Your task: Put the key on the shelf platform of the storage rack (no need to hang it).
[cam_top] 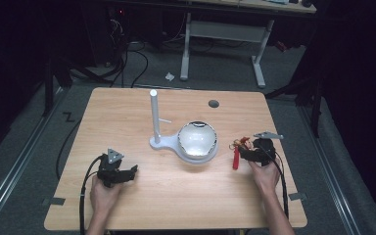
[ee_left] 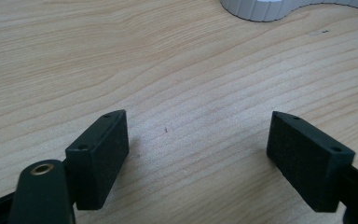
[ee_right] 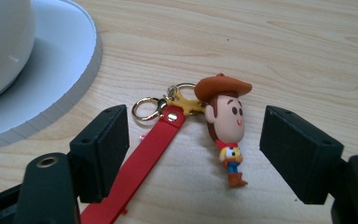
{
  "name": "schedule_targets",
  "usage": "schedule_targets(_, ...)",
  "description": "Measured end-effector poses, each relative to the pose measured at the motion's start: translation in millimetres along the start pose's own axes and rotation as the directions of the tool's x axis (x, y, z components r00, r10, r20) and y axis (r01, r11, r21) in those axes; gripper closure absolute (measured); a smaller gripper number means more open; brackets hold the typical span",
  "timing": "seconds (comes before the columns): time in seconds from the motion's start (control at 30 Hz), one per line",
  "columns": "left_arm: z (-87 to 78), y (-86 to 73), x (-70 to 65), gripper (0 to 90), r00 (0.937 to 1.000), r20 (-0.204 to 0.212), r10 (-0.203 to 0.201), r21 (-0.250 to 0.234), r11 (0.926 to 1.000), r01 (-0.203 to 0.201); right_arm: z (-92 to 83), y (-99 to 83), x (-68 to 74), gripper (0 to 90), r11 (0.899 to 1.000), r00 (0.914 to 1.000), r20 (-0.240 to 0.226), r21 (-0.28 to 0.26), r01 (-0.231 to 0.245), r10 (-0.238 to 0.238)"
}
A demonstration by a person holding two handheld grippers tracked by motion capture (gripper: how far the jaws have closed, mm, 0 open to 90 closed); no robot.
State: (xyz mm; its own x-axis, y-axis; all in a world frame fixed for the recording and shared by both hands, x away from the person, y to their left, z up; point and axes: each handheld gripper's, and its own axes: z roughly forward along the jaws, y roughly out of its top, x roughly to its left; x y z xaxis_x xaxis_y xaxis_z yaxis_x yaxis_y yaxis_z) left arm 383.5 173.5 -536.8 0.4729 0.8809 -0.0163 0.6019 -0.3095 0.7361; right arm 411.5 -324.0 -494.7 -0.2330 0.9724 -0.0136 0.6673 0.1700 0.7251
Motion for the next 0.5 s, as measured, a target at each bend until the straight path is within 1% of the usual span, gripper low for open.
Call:
schedule_targets(0.1, 0.0, 0.0, 0.0, 21.3, 1.0000, 0.000, 0.000, 0.000, 1.0000, 0.000, 4.1, 1.5, 1.6, 24.0, 1.000, 1.0000, -0.008, 0.003, -0.003, 0.003)
schedule_targets(0.17, 0.0, 0.0, 0.0, 21.3, 1.0000, 0.000, 0.000, 0.000, 1.0000, 0.000, 13.6, 1.4, 2.5, 23.5, 1.000, 0.9999, -0.008, 0.020, -0.008, 0.008)
schedule_targets(0.2, 0.0, 0.0, 0.0, 21.3, 1.0000, 0.000, 0.000, 0.000, 1.0000, 0.000, 13.6, 1.4, 2.5, 23.5, 1.000, 0.9999, -0.008, 0.020, -0.008, 0.008)
schedule_targets(0.23, 0.0, 0.0, 0.0, 21.3, 1.0000, 0.000, 0.000, 0.000, 1.0000, 0.000, 20.0, 1.1, 1.9, 22.9, 0.999, 0.9999, 0.001, 0.034, -0.012, 0.012)
schedule_targets(0.27, 0.0, 0.0, 0.0, 21.3, 1.0000, 0.000, 0.000, 0.000, 1.0000, 0.000, 22.2, 1.0, 1.6, 22.7, 0.999, 0.9999, 0.005, 0.038, -0.013, 0.013)
schedule_targets(0.33, 0.0, 0.0, 0.0, 21.3, 1.0000, 0.000, 0.000, 0.000, 1.0000, 0.000, 23.9, 1.1, 1.4, 22.2, 0.999, 0.9998, 0.009, 0.042, -0.018, 0.017)
schedule_targets(0.37, 0.0, 0.0, 0.0, 21.2, 1.0000, 0.000, 0.000, 0.000, 1.0000, 0.000, 26.8, 1.6, 0.0, 22.0, 0.999, 0.9996, 0.004, 0.046, -0.027, 0.027)
schedule_targets(0.4, 0.0, 0.0, 0.0, 21.2, 1.0000, 0.000, 0.000, 0.000, 1.0000, 0.000, 26.8, 1.6, 0.0, 22.0, 0.999, 0.9996, 0.004, 0.046, -0.027, 0.027)
schedule_targets(0.5, 0.1, 0.0, 0.0, 21.2, 1.0000, -0.001, 0.000, 0.000, 1.0000, 0.000, 31.9, 2.6, -1.8, 21.9, 0.997, 0.9998, 0.010, 0.070, -0.021, 0.020)
